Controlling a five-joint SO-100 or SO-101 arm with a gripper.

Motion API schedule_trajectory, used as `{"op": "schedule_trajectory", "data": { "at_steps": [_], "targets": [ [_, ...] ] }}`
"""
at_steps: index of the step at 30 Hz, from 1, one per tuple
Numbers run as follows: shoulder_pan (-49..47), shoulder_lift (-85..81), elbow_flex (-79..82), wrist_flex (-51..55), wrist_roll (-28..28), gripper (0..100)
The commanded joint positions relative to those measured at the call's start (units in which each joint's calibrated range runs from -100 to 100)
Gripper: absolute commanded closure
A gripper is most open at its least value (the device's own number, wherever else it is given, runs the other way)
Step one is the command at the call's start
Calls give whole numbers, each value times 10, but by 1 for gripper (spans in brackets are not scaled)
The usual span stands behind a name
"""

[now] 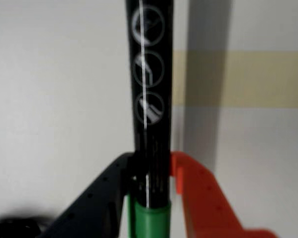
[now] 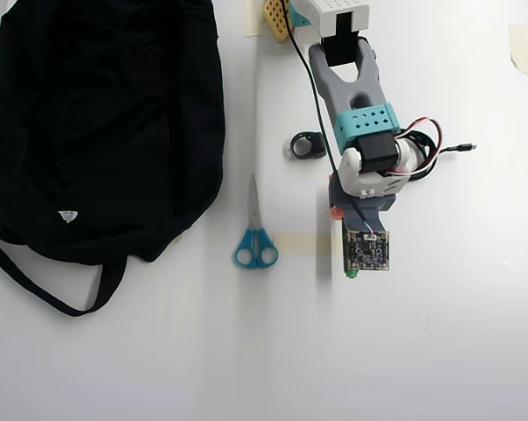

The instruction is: Put the green marker into the black bag

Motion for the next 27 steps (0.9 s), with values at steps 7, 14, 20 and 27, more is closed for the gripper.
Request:
{"op": "schedule_trajectory", "data": {
  "at_steps": [7,14,20,27],
  "targets": [
    [9,-49,3,1,3,98],
    [12,-157,118,-6,3,98],
    [14,-236,228,-27,3,98],
    [30,-341,342,-61,4,98]
  ]
}}
